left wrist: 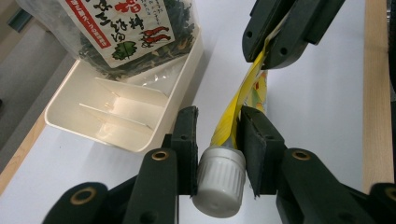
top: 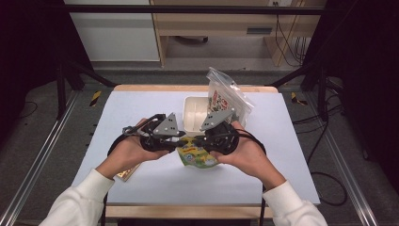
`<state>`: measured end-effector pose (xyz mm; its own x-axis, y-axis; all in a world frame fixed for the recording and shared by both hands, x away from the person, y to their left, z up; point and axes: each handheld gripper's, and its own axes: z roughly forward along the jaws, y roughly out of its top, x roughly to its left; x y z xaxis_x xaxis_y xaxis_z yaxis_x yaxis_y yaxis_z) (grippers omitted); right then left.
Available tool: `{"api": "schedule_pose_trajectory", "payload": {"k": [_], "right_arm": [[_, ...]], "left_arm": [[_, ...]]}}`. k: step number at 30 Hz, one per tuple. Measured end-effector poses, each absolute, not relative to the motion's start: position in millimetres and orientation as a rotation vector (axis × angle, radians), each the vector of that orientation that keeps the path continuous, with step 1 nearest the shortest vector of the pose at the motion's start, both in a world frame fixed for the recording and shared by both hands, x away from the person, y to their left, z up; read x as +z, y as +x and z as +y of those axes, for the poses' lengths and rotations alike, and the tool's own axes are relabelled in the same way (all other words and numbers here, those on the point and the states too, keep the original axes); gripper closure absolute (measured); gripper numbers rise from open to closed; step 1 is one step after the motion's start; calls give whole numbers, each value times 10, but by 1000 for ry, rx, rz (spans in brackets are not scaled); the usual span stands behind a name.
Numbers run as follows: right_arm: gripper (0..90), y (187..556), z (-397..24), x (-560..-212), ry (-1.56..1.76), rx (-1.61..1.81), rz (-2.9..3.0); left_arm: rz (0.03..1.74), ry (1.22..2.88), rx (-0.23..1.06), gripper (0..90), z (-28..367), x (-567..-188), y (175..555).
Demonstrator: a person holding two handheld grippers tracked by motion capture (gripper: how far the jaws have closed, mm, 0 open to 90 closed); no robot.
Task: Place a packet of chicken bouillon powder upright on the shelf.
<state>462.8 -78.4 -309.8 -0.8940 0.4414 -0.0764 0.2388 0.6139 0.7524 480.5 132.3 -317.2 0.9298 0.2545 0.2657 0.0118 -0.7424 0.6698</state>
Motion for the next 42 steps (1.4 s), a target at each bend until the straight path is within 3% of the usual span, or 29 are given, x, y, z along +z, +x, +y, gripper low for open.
{"api": "schedule_pose_trajectory", "payload": {"k": [8, 15, 27, 31, 32, 35, 42], "right_arm": [[817, 4636, -814, -3139, 566, 1141, 2602], [895, 4639, -822, -3121, 590, 1120, 2621], [900, 4673, -898, -3127, 711, 1209, 2665], [900, 4690, -905, -3119, 739, 1201, 2646], [900, 4705, -920, -3112, 761, 1199, 2638], [900, 4715, -952, -3105, 804, 1191, 2631], [900, 4715, -1017, -3086, 838, 1202, 2595]], "left_arm": [[164, 2377, 440, 686, 1331, -3176, 4782], [164, 2372, 442, 679, 1313, -3175, 4780], [150, 2356, 469, 642, 1273, -3181, 4754], [165, 2326, 492, 576, 1272, -3160, 4741], [175, 2302, 508, 503, 1283, -3126, 4721], [201, 2270, 532, 397, 1307, -3070, 4686], [271, 2209, 576, 280, 1441, -2973, 4630]]}}
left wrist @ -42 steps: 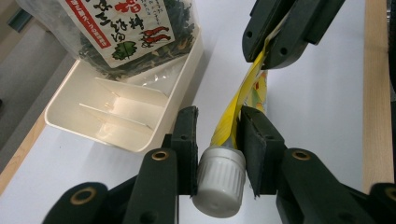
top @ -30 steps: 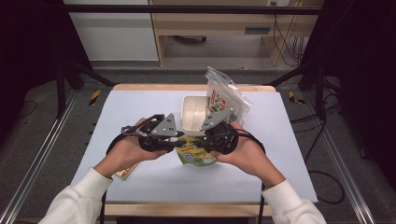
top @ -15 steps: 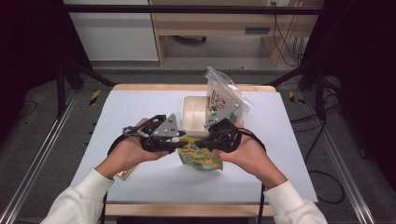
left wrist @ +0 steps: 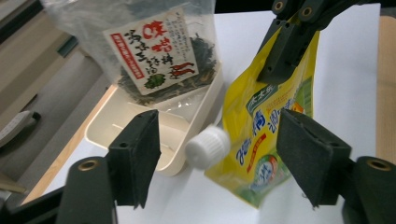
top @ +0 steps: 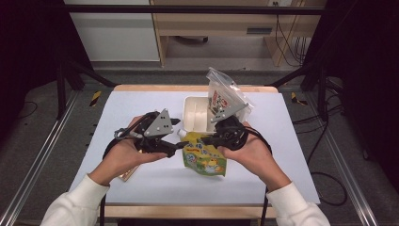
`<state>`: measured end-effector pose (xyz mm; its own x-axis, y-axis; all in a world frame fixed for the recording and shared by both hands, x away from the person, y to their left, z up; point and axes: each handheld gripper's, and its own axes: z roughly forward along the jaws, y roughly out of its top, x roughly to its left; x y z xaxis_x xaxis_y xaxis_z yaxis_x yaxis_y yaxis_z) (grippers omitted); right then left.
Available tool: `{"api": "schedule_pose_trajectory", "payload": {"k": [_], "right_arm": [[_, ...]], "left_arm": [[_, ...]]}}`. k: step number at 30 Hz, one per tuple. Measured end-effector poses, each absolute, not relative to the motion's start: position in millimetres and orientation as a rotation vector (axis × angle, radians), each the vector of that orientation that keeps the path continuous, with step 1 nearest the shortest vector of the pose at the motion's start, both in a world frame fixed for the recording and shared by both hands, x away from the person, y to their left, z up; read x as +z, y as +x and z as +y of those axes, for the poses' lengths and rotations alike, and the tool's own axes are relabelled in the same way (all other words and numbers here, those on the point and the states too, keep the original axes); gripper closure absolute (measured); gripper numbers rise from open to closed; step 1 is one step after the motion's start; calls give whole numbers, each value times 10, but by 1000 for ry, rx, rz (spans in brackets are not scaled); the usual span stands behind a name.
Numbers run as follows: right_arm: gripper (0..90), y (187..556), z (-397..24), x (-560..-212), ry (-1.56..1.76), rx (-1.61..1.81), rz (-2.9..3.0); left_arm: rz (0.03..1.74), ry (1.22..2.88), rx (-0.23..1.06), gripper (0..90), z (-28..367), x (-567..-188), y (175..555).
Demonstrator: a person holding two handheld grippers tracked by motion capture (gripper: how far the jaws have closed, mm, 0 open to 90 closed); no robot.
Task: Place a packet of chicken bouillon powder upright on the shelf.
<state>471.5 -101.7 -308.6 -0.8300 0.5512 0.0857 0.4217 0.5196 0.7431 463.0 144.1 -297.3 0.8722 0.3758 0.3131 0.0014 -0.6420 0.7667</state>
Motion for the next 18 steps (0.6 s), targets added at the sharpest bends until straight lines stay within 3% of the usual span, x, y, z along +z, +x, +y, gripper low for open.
{"api": "schedule_pose_trajectory", "payload": {"k": [9, 18], "right_arm": [[900, 4725, -1133, -2915, 916, 1286, 2501], [900, 4823, -1208, -2753, 1061, 1374, 2377]], "left_arm": [[394, 2183, 597, 217, 1738, -3080, 4586], [566, 2126, 567, 200, 2137, -3524, 4443]]}}
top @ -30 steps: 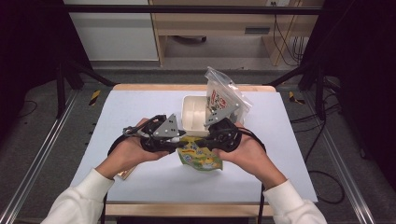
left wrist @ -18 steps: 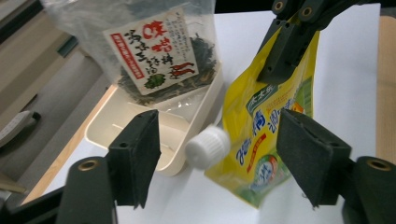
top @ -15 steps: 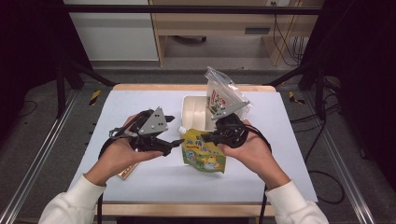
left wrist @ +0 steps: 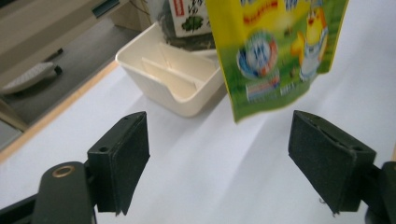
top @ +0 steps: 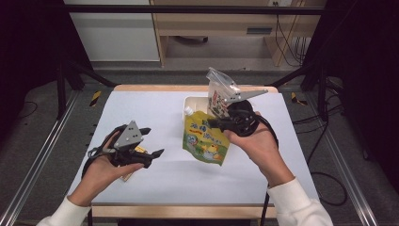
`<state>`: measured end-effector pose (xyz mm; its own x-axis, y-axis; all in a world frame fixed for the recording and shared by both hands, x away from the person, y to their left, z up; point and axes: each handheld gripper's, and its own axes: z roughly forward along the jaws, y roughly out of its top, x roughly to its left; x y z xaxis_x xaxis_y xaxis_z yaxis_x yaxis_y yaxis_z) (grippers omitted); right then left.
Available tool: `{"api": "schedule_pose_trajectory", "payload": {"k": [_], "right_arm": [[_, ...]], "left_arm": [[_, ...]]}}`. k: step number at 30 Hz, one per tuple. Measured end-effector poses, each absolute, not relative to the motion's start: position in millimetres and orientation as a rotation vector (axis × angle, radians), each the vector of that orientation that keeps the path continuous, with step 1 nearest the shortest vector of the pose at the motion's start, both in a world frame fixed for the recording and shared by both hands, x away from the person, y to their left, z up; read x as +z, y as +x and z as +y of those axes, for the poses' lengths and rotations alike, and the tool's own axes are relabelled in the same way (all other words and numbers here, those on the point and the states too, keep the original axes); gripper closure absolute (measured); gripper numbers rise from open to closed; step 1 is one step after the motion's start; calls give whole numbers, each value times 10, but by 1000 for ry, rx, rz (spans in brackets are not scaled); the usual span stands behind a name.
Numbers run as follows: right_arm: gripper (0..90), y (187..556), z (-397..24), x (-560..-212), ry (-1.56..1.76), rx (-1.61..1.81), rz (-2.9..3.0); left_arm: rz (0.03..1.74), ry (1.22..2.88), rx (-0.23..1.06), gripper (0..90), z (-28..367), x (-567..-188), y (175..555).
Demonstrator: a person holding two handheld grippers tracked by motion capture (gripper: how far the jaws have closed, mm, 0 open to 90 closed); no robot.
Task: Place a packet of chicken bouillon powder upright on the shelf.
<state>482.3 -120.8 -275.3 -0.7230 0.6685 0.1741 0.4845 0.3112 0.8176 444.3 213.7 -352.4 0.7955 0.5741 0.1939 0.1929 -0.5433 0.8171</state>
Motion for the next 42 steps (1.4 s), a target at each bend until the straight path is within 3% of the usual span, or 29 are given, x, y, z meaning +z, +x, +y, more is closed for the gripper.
{"api": "schedule_pose_trajectory", "payload": {"k": [12, 22, 42], "right_arm": [[900, 5010, -1307, -2736, 1327, 1633, 2079], [900, 5098, -1305, -2733, 1452, 1770, 1846], [900, 5244, -1197, -2888, 1587, 1913, 1575]], "left_arm": [[727, 2126, 523, 176, 2380, -4194, 4179], [805, 2118, 536, 159, 2551, -4357, 4017], [901, 2096, 530, 157, 2694, -4421, 4061]]}}
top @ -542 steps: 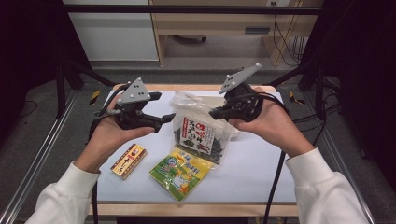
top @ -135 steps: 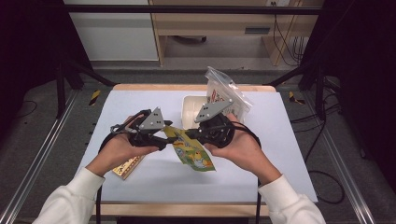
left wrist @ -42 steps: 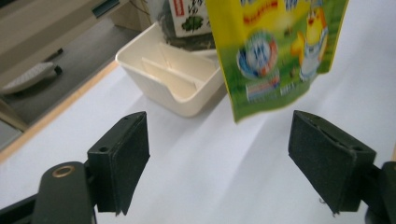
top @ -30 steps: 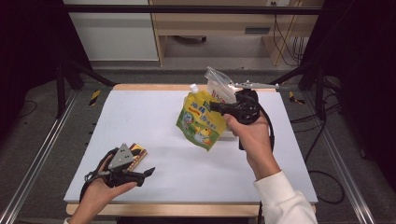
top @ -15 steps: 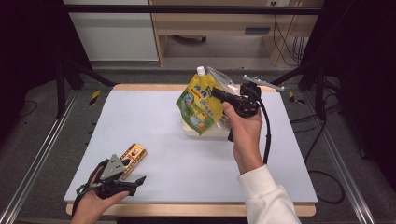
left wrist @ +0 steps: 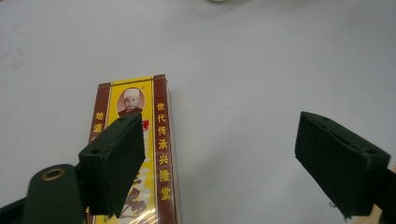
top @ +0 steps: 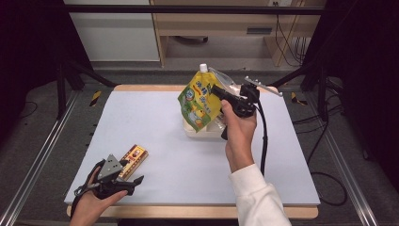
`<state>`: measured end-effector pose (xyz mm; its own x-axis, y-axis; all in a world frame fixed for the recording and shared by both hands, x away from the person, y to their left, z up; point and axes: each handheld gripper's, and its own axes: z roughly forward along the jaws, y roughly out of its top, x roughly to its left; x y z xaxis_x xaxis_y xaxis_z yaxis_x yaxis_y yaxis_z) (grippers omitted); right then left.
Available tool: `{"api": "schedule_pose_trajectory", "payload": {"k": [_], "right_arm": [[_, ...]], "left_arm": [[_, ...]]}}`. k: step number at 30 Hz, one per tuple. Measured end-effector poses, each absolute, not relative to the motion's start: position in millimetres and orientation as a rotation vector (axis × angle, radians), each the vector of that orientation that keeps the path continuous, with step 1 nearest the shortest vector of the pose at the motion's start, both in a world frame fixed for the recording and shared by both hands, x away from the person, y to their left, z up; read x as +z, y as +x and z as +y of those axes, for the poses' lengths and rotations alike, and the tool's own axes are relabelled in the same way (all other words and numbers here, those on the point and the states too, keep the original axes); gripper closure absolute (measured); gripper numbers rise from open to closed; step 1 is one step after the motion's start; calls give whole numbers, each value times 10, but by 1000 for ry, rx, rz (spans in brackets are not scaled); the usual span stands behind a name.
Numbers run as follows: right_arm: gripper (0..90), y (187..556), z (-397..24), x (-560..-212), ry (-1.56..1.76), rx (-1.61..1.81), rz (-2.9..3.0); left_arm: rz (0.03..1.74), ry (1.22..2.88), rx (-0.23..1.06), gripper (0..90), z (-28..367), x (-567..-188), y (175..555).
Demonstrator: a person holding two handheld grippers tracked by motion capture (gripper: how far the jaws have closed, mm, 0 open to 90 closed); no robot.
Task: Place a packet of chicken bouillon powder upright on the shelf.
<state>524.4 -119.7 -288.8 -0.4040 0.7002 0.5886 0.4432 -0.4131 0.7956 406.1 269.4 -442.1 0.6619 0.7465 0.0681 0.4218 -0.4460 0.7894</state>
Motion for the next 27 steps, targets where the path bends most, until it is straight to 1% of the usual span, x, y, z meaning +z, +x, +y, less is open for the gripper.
{"api": "schedule_pose_trajectory", "payload": {"k": [12, 27], "right_arm": [[900, 5260, -1168, -2893, 1584, 1933, 1501], [900, 5320, -1242, -2946, 1613, 1909, 1428]], "left_arm": [[902, 2104, 523, 157, 2696, -4430, 4066], [898, 2107, 524, 155, 2691, -4430, 4067]]}}
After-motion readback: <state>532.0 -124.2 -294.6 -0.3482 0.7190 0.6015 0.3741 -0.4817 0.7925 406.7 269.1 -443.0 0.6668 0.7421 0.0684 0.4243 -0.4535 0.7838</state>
